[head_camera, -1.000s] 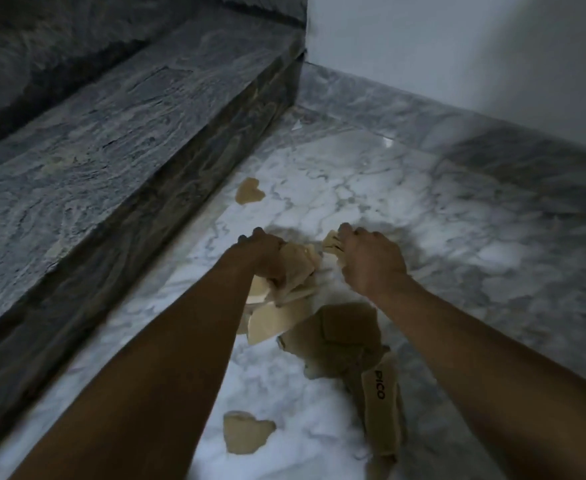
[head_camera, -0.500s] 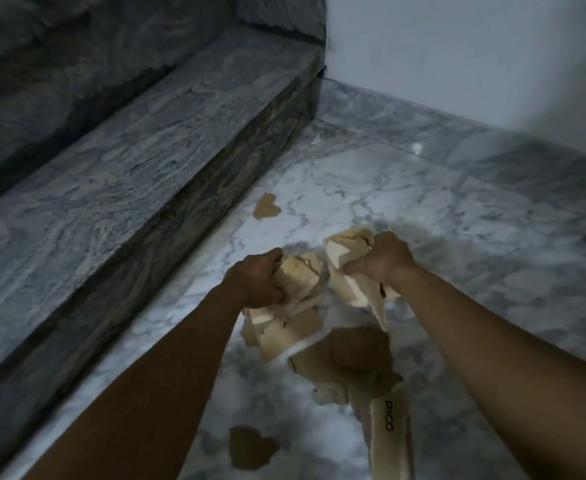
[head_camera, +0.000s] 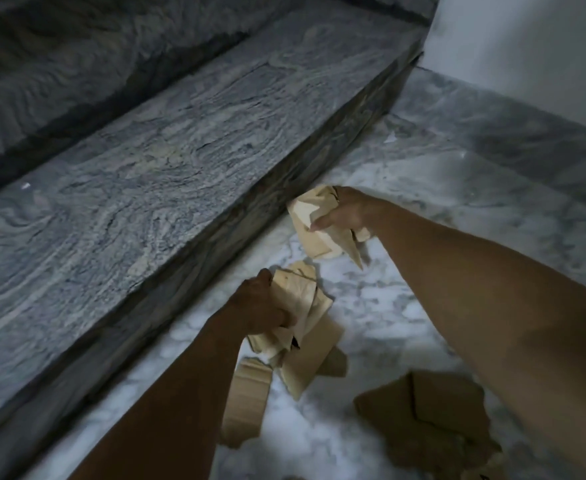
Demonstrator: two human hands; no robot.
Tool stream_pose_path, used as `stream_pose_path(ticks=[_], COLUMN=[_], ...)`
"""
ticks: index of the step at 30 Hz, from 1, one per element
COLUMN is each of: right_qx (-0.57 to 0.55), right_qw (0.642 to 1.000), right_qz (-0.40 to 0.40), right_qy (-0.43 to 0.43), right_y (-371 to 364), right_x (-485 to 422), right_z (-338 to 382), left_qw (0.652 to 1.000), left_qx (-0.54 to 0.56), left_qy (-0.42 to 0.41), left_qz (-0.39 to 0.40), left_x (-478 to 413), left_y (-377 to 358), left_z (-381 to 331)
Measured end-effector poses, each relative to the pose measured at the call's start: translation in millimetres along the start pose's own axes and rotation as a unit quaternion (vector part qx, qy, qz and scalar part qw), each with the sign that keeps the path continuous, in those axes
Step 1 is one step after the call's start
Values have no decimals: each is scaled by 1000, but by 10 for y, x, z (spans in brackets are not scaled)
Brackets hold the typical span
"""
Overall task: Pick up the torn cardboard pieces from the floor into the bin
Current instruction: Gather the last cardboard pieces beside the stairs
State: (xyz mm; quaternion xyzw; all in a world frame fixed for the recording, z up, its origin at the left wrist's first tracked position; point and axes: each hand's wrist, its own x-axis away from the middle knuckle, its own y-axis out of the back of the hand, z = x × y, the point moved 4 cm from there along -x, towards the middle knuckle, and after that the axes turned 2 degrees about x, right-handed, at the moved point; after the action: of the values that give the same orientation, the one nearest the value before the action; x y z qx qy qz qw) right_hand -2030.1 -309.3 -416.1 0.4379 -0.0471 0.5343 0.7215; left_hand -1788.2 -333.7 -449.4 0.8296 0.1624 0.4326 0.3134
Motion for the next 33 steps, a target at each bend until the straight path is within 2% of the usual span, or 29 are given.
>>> stream_pose_path(ticks=[5, 12, 17, 21, 23, 26, 28, 33], right_qx=[69, 94, 19, -134, -155, -71, -49, -30], right_qw=[996, 990, 994, 976, 976, 993, 997, 997], right_qz=[-41, -99, -107, -170, -154, -97, -61, -19], right_qy=[30, 32, 22, 14, 6, -7, -20, -71], right_y=[5, -89, -147, 50, 223, 487, 546, 70], right_x=[-45, 6, 210, 719, 1020, 1340, 1440, 1197], right_z=[-31, 16, -83, -336, -513, -647, -616, -277], left_qw=[999, 1000, 999, 995, 993, 989, 993, 988], left_qx=[-4, -2, -12, -5, 45, 129, 106, 153], left_qy=[18, 26, 9, 9, -13, -23, -11, 2], left_qz=[34, 7, -46, -97, -104, -71, -58, 17], left_x=[-50, -47, 48, 203, 334, 540, 683, 975], left_y=[17, 12, -1, -27, -18, 43, 153, 409], left_z=[-27, -12, -46, -92, -122, -122, -129, -21])
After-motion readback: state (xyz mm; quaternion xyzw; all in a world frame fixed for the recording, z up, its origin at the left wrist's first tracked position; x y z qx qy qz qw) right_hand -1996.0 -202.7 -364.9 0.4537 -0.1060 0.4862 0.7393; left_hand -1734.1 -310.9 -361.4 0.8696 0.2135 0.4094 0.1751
